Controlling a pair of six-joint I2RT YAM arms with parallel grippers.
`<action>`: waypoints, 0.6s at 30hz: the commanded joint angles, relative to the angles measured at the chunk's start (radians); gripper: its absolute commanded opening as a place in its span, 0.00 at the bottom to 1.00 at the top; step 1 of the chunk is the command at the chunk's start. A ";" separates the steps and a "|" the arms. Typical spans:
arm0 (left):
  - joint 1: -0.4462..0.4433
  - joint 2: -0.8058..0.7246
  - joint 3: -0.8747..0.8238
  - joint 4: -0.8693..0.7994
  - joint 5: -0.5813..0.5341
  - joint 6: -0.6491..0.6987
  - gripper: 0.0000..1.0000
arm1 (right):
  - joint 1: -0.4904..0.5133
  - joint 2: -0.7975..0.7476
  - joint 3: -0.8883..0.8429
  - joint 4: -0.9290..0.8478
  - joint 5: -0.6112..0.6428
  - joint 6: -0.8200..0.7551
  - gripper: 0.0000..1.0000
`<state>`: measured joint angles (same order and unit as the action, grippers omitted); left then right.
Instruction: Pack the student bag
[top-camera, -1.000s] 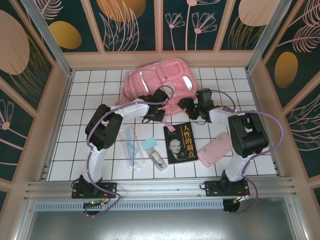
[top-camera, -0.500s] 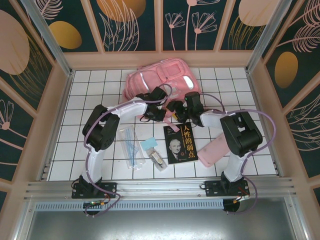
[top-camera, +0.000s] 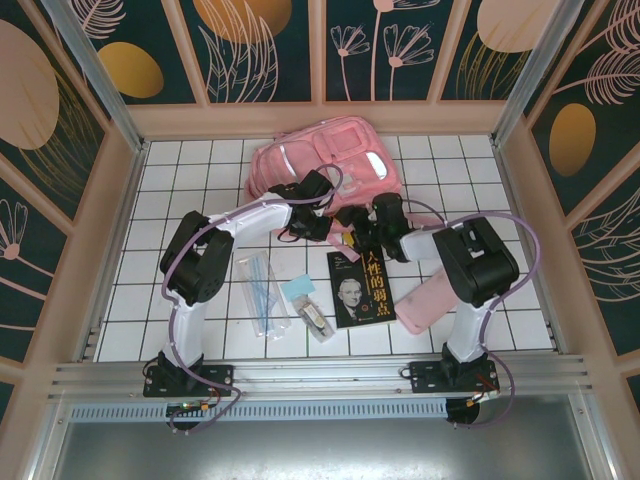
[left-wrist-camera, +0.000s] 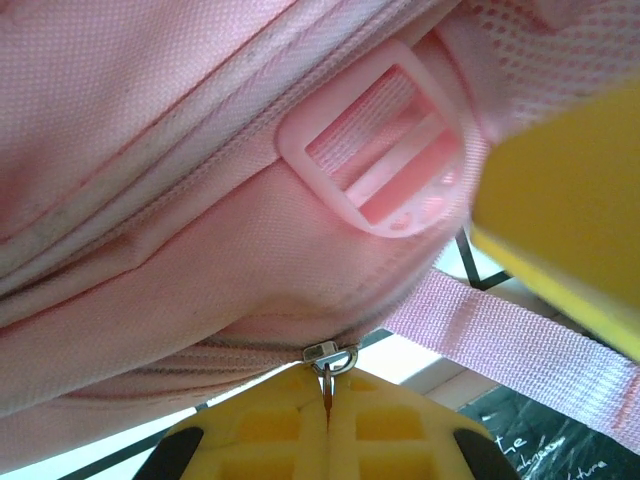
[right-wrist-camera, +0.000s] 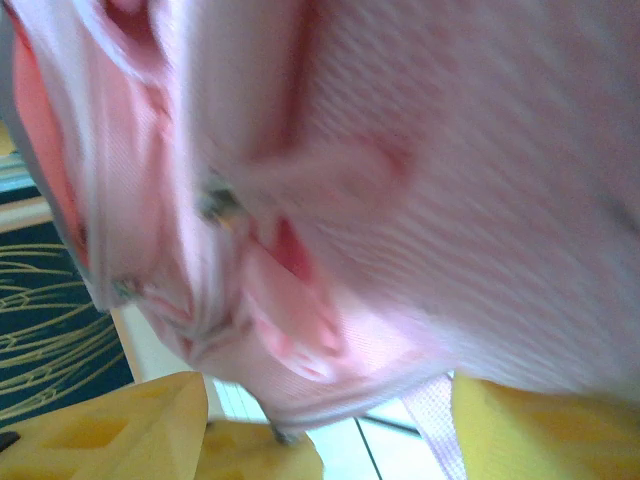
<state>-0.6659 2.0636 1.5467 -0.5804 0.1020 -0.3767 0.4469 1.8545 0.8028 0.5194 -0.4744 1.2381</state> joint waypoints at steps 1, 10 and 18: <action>-0.001 -0.034 0.053 0.005 0.037 -0.026 0.00 | 0.005 -0.065 -0.060 -0.025 -0.054 0.052 0.67; -0.002 -0.059 0.107 0.025 0.168 -0.060 0.00 | -0.015 -0.060 -0.088 0.107 -0.025 0.119 0.68; -0.003 -0.086 -0.006 0.045 0.112 -0.060 0.00 | -0.017 0.034 0.067 0.099 0.041 0.086 0.40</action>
<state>-0.6525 2.0262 1.5684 -0.5339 0.1856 -0.4320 0.4435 1.8603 0.8120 0.5636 -0.5095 1.3190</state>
